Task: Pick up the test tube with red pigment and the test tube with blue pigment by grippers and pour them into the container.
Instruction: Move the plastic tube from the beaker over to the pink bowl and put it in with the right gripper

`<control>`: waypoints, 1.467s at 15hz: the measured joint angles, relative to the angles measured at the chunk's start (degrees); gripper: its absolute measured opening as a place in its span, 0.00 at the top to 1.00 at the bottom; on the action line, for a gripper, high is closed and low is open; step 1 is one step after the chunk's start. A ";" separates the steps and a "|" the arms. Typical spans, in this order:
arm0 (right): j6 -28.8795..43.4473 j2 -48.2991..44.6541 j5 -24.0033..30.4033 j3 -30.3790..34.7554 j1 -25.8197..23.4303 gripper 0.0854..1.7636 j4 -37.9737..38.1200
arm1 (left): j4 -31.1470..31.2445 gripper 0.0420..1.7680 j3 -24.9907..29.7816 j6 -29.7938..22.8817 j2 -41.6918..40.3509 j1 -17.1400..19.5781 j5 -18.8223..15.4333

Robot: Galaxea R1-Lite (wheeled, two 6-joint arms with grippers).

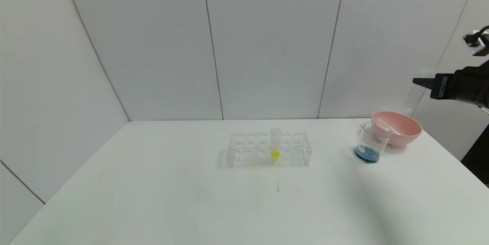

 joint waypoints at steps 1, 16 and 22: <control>1.99 -1.16 -0.95 3.78 -1.34 0.76 -3.63 | 0.00 0.00 0.00 0.00 0.00 0.00 0.00; -0.15 23.59 -7.36 -11.19 -4.05 0.76 -17.03 | 0.00 0.00 0.00 0.00 0.00 0.00 0.00; 0.21 28.50 -7.94 -12.87 -4.18 0.76 -16.84 | 0.00 0.00 0.00 0.00 0.00 0.00 0.00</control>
